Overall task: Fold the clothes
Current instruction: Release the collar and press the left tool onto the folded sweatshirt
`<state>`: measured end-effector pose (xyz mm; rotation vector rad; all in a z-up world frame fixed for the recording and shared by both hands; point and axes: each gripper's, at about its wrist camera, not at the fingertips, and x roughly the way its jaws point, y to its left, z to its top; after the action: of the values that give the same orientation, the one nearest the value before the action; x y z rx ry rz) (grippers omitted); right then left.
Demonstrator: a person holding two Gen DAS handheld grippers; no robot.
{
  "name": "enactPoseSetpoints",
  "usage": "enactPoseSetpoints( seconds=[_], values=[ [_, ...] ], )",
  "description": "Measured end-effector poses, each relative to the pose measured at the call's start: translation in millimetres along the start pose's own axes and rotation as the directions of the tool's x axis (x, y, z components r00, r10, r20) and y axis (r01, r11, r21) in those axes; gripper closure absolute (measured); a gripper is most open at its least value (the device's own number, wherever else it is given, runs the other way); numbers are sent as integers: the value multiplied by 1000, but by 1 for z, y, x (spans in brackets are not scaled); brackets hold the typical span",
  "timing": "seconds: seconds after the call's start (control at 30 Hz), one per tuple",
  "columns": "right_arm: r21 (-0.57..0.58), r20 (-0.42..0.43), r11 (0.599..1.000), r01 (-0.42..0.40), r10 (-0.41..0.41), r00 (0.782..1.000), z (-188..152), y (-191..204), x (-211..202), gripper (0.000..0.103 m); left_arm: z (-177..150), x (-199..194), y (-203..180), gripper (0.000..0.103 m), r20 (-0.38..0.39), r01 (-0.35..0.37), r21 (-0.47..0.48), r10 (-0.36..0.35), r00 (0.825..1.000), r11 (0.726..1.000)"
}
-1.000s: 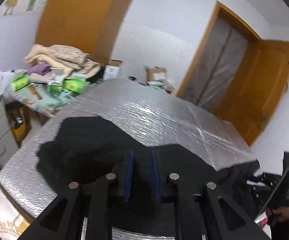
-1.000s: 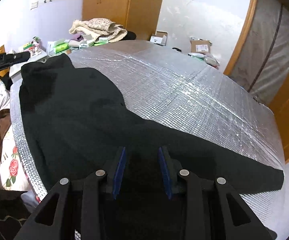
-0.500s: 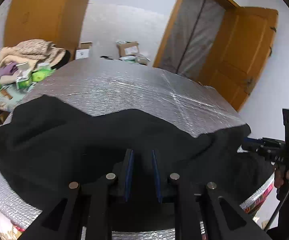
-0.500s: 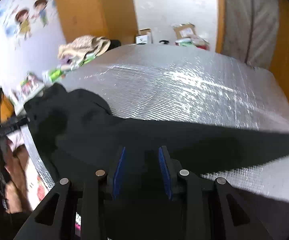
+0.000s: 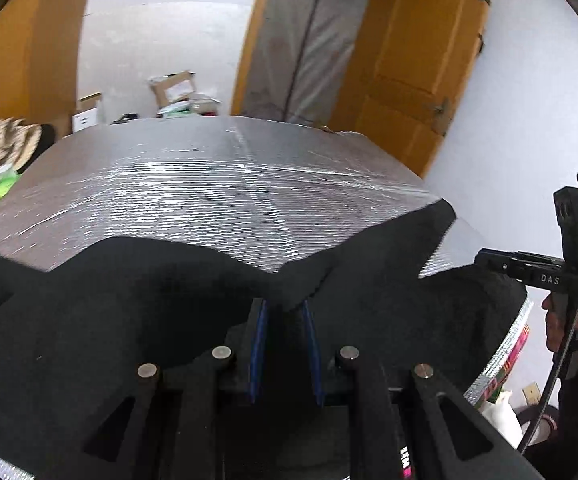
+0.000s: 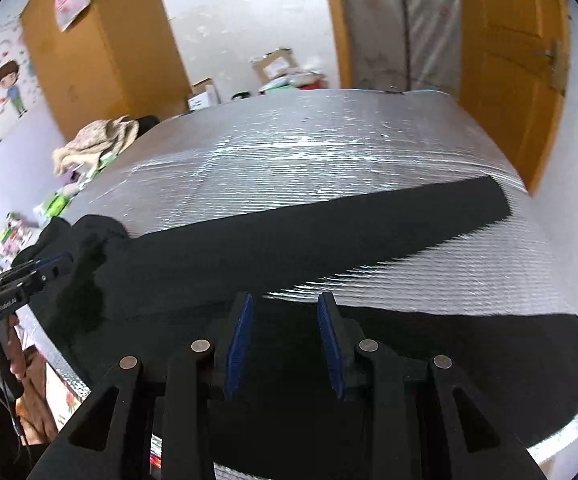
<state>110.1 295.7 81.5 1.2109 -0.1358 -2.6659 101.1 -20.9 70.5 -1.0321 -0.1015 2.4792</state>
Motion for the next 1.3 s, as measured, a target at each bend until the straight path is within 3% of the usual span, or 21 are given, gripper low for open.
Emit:
enactPoseSetpoints(
  seconds=[0.3,0.6,0.8,0.97,1.3],
  values=[
    [0,2,1000,17,-17,1000,-2,-5,1,68,0,19,-17,84,-49,16,43,-14,999,999],
    [-15,-12,1000,20,-21,1000,1,-2,14,68,-2,27,-15,84,-71,-23,54,27,997,998],
    [24,-50,996,-92,93,994,3,-3,38,68,-8,26,-18,81,-71,-69,98,76,995,993],
    [140,-114,969,-206,222,968,0,-16,70,68,-20,29,-27,75,-82,-70,160,84,993,985],
    [251,-124,928,-276,314,941,12,-26,92,64,-32,40,-50,74,-122,-20,264,54,991,964]
  ],
)
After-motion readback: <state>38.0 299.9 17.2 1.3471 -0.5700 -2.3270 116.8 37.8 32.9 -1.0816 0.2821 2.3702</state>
